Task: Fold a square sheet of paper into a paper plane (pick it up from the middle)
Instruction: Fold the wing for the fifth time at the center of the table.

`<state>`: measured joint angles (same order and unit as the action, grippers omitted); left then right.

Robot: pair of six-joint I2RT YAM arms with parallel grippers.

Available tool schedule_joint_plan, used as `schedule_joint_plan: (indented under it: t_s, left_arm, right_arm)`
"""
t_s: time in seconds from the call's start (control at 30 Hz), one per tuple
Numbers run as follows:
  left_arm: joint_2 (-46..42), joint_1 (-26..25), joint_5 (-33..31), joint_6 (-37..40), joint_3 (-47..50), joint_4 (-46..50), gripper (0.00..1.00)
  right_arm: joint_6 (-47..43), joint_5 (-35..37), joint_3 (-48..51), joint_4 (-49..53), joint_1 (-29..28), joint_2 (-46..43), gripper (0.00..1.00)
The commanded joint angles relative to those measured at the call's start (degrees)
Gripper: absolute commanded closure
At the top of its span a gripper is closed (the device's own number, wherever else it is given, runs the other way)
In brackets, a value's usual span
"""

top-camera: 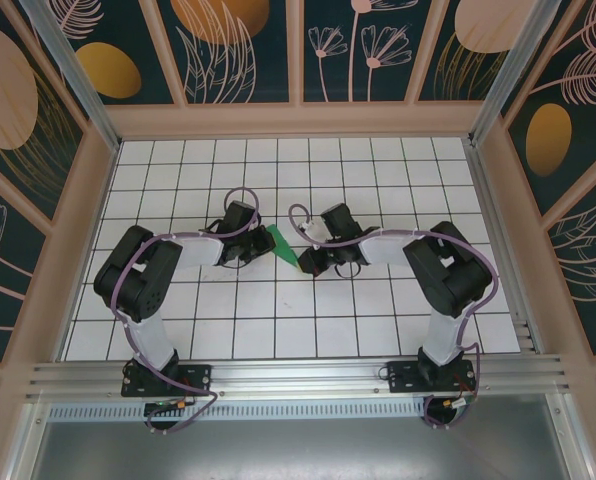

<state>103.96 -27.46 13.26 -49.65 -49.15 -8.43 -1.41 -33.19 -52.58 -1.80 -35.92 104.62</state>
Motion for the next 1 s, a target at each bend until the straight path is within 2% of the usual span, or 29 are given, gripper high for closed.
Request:
schedule_joint_plan:
  t_s: [0.0, 0.13, 0.43, 0.77, 0.97]
  left_arm:
    - [-3.2, 0.5, -3.7, 2.3, -0.4, 3.4, 0.8]
    - [-9.1, 0.5, -1.1, 2.0, 1.8, -2.3, 0.75]
    - [-15.1, 0.0, 6.4, -0.9, 13.0, -18.0, 0.76]
    - [-12.4, -1.7, 10.5, -2.7, 18.6, -28.4, 0.8]
    - [-9.3, -2.4, 11.2, -2.1, 17.4, -29.2, 0.83]
  right_arm:
    - [4.2, -7.7, 1.1, -3.0, 0.6, 0.1, 1.0]
    - [9.2, -9.9, 1.3, -5.0, 0.9, 2.2, 1.0]
    - [16.6, -12.3, 0.4, -6.2, 1.9, 6.1, 1.0]
    - [23.0, -14.0, 2.9, -10.7, 4.0, 7.4, 1.0]
    - [25.4, -14.8, 3.8, -12.4, 4.2, 8.2, 1.0]
